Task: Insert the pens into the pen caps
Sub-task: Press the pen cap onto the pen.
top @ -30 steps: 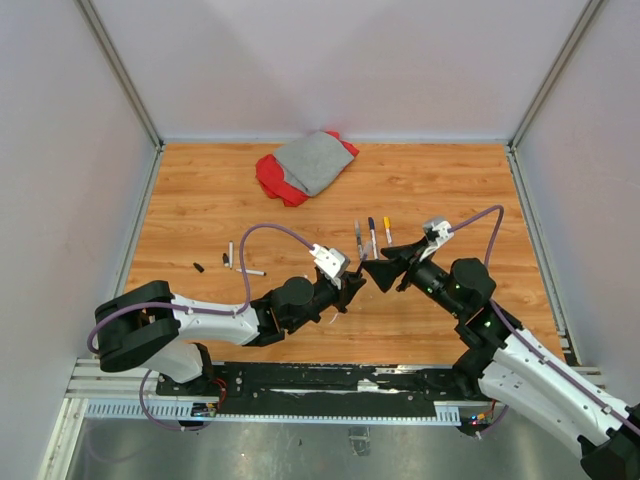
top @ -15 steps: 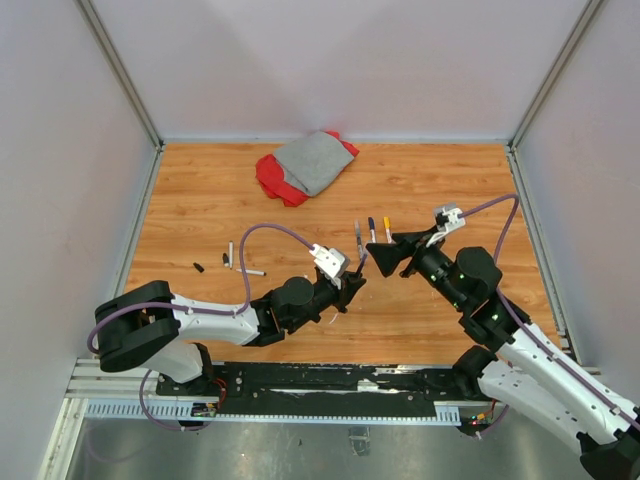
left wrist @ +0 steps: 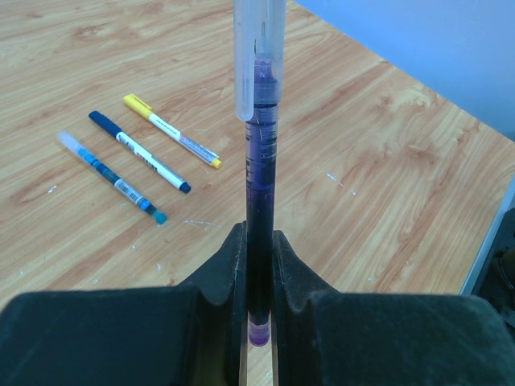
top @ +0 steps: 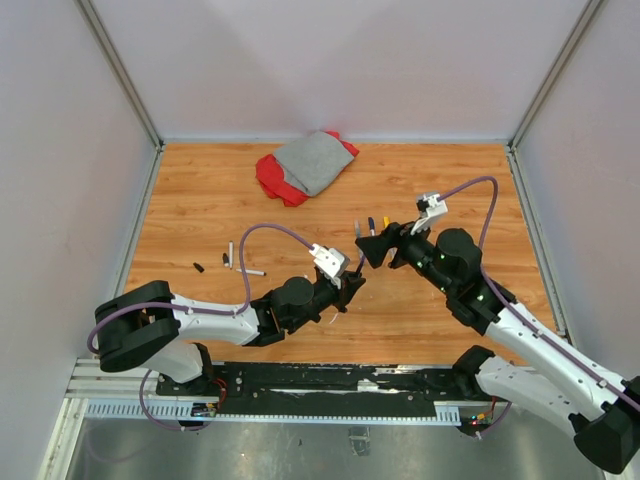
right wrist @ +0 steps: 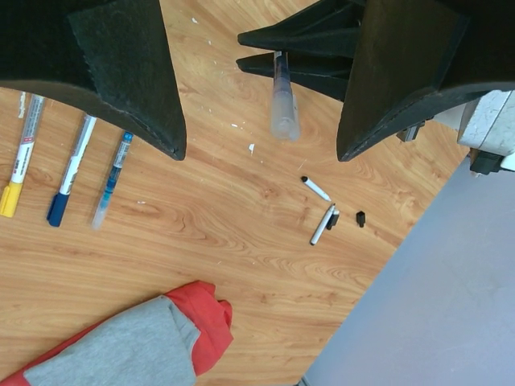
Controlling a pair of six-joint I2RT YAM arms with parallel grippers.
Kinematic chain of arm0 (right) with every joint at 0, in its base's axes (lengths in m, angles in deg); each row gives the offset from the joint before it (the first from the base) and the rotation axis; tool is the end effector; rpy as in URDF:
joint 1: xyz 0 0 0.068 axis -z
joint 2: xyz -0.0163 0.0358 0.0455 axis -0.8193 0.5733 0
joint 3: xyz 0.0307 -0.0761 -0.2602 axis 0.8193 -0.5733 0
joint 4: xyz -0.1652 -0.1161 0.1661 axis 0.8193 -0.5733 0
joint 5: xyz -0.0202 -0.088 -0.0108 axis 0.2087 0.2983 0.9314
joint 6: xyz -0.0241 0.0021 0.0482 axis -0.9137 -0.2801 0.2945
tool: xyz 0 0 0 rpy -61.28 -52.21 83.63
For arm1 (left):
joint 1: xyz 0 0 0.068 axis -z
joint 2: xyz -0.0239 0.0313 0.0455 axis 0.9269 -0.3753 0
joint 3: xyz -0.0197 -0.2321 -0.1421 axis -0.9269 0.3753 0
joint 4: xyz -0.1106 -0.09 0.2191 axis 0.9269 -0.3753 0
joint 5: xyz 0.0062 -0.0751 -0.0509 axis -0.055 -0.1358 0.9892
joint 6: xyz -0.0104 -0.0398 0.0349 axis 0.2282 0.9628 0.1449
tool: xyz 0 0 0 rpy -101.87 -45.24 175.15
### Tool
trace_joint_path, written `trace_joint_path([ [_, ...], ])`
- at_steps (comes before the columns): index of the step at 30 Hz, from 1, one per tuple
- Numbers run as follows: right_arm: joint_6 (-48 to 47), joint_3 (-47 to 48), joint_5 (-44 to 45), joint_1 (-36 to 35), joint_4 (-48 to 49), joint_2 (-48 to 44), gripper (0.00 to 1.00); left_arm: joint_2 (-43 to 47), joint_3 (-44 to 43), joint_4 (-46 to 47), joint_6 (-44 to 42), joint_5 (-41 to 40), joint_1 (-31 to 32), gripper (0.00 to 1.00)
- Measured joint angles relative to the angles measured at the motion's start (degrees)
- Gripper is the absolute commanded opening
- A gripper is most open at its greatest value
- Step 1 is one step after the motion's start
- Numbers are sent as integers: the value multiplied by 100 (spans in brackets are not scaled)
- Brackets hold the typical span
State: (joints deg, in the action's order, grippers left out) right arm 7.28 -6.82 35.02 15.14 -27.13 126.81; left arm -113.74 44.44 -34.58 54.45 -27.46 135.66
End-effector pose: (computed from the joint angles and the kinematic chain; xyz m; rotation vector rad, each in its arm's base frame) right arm 0.1525 0.1282 0.3240 -0.1808 1.6801 0.9279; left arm 0.1185 -0.2588 0.2093 0.5629 1.6060 -0.7798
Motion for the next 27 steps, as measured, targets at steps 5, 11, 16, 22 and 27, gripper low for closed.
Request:
trace_joint_path([
  [5,39,0,-151,0,11,199,60,2,0,0,0,-9,0,0],
  [11,105,0,-208,2,125,361,46,2,0,0,0,-11,0,0],
  [16,122,0,-260,2,249,457,33,2,0,0,0,-11,0,0],
  [22,160,0,-409,0,328,476,4,0,-13,-28,0,-2,0,0],
  [27,155,-155,-413,0,525,452,1,0,-33,-92,2,-13,0,0],
])
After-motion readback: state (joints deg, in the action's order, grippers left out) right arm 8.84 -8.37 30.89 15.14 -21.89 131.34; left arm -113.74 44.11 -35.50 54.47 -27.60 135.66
